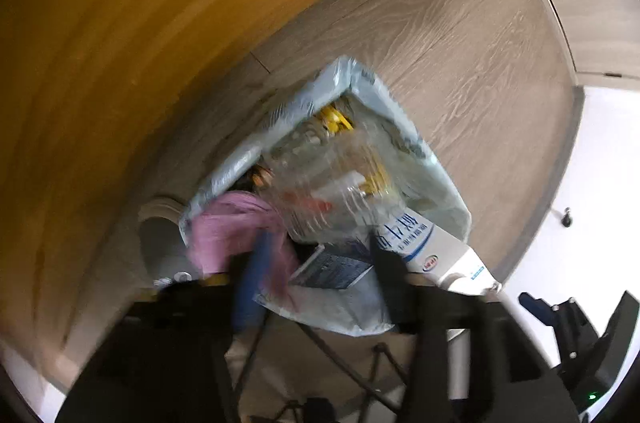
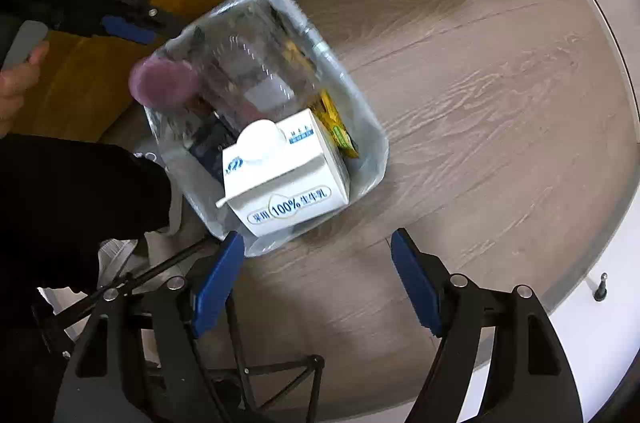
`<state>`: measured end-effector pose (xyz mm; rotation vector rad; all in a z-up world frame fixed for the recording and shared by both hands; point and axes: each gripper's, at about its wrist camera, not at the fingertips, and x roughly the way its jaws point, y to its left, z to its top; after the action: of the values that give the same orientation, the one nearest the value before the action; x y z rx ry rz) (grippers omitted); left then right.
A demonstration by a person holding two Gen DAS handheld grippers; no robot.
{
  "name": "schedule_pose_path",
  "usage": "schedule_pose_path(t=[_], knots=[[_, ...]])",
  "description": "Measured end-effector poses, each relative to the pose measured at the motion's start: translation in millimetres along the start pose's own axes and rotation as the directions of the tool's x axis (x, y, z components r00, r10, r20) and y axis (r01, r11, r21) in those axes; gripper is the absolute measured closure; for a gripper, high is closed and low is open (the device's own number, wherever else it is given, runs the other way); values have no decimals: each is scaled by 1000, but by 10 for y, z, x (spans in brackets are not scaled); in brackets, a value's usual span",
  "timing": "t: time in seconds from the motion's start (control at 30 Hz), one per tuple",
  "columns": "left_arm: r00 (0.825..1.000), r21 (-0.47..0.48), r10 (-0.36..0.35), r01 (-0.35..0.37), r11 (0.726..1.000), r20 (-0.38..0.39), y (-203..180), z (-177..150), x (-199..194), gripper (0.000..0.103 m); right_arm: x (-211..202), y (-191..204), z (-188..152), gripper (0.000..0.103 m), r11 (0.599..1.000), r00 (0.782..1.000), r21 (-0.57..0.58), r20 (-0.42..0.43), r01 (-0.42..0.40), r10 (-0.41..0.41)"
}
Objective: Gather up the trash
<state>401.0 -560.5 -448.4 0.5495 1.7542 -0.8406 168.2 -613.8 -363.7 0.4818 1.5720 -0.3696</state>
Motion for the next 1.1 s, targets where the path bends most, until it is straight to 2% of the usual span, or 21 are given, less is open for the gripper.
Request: schedule_pose_path(t=[0.13,0.3,0.43,0.5,0.6,0.7,0.8,0.9,0.97,1.07,1.1], knots=[[997,27,-60,58,998,54,-45,-52,-182,45,-13,19,16,30,1000,1000,-11,1,8,-8],[995,60,-44,39,997,85,-55,-195,-314,45,-107,92,37,30,999,1000,-32,24,15,-15],[996,21,-6,4,1000,94,-27,-249,-388,45,-126,51,21,30,1000,999,-17,33,20,-20],[994,3,-14,14,1000,111,-8,-305,-469,45,-143,52,27,30,999,999,-22,27,39,-39],[985,-30,-58,63,998,162,21,-397,-640,40,-250,72,81,30,996,996,-39,34,84,-82],[971,-10,-80,85,996,226,-11,-547,-857,40,-387,112,156,30,993,992,-39,58,115,-113],[950,45,-95,86,995,297,-103,-750,-1112,40,-571,204,252,30,987,985,-51,97,150,-144],[930,98,-63,29,995,363,-141,-979,-1388,39,-760,337,389,30,982,975,-60,140,180,-170],[908,103,-45,2,995,416,-71,-1120,-1650,39,-884,468,508,30,976,969,-92,168,199,-182],[845,65,-53,21,998,532,188,-1318,-2201,38,-1115,721,739,30,961,952,-137,227,240,-205],[809,38,-48,32,999,586,364,-1412,-2472,36,-1224,858,865,30,960,947,-149,254,238,-195]])
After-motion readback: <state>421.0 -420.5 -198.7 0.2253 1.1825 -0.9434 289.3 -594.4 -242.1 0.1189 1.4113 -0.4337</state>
